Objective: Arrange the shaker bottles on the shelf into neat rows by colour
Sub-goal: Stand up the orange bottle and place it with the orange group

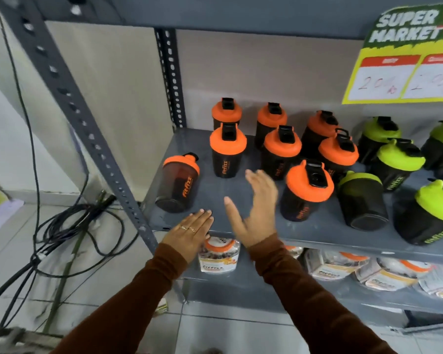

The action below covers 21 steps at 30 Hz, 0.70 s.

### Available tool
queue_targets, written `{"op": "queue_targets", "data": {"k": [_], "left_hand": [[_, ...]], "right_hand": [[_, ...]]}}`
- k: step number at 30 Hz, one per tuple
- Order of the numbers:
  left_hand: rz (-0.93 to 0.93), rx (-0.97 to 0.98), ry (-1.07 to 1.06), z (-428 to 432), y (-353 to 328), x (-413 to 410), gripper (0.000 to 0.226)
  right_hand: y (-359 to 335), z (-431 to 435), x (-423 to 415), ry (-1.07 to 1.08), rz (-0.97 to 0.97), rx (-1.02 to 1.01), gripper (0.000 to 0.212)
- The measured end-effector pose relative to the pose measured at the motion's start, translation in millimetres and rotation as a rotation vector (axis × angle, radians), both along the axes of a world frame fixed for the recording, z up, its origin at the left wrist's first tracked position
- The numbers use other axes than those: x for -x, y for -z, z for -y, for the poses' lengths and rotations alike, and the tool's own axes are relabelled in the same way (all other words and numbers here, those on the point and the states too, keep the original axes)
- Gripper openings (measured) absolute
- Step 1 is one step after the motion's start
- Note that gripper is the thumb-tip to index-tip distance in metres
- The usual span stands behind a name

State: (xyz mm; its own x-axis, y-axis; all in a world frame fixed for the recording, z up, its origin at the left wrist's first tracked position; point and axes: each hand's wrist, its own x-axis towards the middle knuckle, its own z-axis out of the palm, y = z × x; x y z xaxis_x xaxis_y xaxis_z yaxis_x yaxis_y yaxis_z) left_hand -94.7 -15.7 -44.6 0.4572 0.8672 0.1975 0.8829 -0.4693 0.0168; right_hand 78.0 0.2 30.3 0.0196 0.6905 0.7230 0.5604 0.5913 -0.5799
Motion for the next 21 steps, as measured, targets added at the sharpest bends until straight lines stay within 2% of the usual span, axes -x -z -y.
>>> {"op": "queue_targets", "data": {"k": [2,3,6,9,12,16,18,21], "left_hand": [[-0.015,-0.031,0.016,-0.2,6.1,23.2,0.07],[-0.029,-0.053,0.026,0.8,7.5,31.9,0.074],[-0.022,-0.077,0.083,0.1,8.4,43.1,0.057],[0.033,-0.065,0.126,-4.2,12.0,41.6,0.056],[0.063,-0.075,0.149,-7.4,17.6,41.8,0.05],[0.079,-0.108,0.132,-10.4,19.9,41.1,0.046],[0.086,-0.146,0.153,-11.6,24.0,40.5,0.046],[0.112,-0.239,0.193,-12.2,26.8,38.2,0.055]], "right_hand": [[-16.1,-16.3,26.3,-0.127,-0.092,0.312,0.051],[-24.3,-25.4,38.5,-0.148,-0.144,0.46,0.053],[-38.8,-57.7,68.6,-0.11,-0.271,0.877,0.078],[-36.6,-84.3,95.1,-0.068,-0.303,1.124,0.11],[-26.9,-96.2,115.1,-0.062,-0.373,1.267,0.129],[-23.2,-102.9,123.4,-0.173,-0.363,1.411,0.125],[-26.3,-99.1,120.8,-0.138,-0.37,1.342,0.108],[-30.0,-86.0,107.7,-0.084,-0.363,1.105,0.099]]}}
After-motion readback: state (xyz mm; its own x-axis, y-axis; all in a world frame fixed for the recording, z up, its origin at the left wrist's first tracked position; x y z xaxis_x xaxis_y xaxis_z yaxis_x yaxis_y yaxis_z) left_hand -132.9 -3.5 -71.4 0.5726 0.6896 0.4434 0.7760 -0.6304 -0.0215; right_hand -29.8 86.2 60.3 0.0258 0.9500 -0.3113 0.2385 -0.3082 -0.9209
